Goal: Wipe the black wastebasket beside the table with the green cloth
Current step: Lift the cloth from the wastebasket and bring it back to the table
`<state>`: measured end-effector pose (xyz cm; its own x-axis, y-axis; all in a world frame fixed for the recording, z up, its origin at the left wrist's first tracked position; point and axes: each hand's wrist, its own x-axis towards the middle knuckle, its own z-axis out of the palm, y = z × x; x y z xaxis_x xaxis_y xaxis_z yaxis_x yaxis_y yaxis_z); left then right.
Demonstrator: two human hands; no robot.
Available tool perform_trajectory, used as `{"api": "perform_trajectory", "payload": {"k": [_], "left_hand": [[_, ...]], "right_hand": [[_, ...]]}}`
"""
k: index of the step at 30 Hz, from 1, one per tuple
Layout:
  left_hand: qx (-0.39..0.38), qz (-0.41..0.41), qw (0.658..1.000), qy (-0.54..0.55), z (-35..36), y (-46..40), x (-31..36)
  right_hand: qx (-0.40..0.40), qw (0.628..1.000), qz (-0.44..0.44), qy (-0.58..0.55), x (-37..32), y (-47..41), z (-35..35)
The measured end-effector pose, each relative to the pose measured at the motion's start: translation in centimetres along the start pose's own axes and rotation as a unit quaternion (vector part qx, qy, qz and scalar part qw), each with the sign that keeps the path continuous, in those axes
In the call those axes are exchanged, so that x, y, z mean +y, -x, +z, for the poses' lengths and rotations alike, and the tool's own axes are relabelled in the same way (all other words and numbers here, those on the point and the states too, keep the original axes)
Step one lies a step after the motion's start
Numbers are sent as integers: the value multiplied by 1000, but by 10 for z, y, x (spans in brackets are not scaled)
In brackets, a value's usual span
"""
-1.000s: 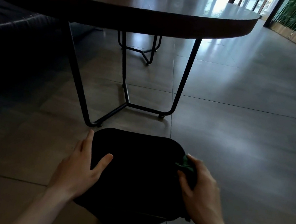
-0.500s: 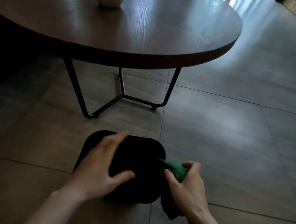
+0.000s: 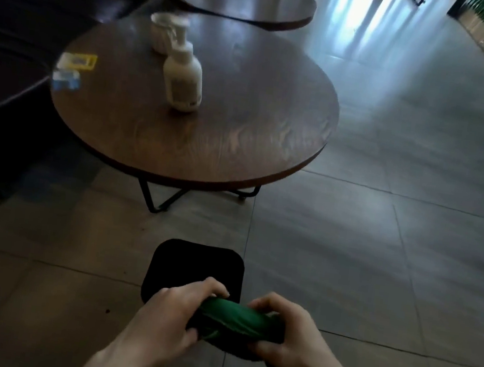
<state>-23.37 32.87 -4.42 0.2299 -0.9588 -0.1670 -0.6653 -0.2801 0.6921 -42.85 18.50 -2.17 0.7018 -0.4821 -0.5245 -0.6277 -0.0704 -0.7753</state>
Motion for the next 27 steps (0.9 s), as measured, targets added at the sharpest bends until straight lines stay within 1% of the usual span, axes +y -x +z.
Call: {"api": "perform_trajectory", "payload": {"k": [2, 3, 5, 8, 9, 12, 14, 16, 18, 20, 21, 23, 24, 26, 27], "left_hand": [[10, -30, 999, -19, -30, 11, 32], [11, -42, 999, -28, -43, 17, 47], [-4, -55, 997, -45, -75, 26, 83], [-20, -65, 992, -109, -124, 34, 147], [-18, -70, 991, -116, -142, 36, 171], [-22, -55, 985, -161, -181, 41, 228], [1, -53, 982, -180, -197, 43, 252], [16, -42, 976, -215, -209, 44, 270], [31, -32, 971, -235, -217, 46, 280], [44, -26, 969, -244, -223, 49, 288], [53, -19, 969, -242, -226, 48, 289], [62, -11, 970, -237, -229, 45, 289], [68, -8, 970, -233, -232, 42, 288], [79, 0, 968, -240, -238, 33, 283], [85, 6, 967, -241, -241, 26, 279]], "right_hand": [[56, 994, -54, 78, -33, 26, -16], [69, 988, -79, 115, -48, 37, -22], [71, 975, -102, 185, -83, 62, -37], [68, 950, -109, 284, -126, 100, -64], [76, 940, -116, 311, -140, 112, -75], [110, 916, -136, 361, -175, 142, -95], [118, 903, -154, 383, -196, 159, -110], [123, 876, -168, 435, -213, 169, -125], [148, 860, -177, 455, -230, 179, -134], [117, 861, -178, 461, -241, 183, -137], [129, 853, -189, 469, -245, 183, -141], [139, 849, -183, 477, -252, 180, -144], [158, 843, -182, 481, -257, 177, -145], [159, 835, -196, 489, -262, 166, -147], [159, 837, -196, 485, -266, 160, -147]]}}
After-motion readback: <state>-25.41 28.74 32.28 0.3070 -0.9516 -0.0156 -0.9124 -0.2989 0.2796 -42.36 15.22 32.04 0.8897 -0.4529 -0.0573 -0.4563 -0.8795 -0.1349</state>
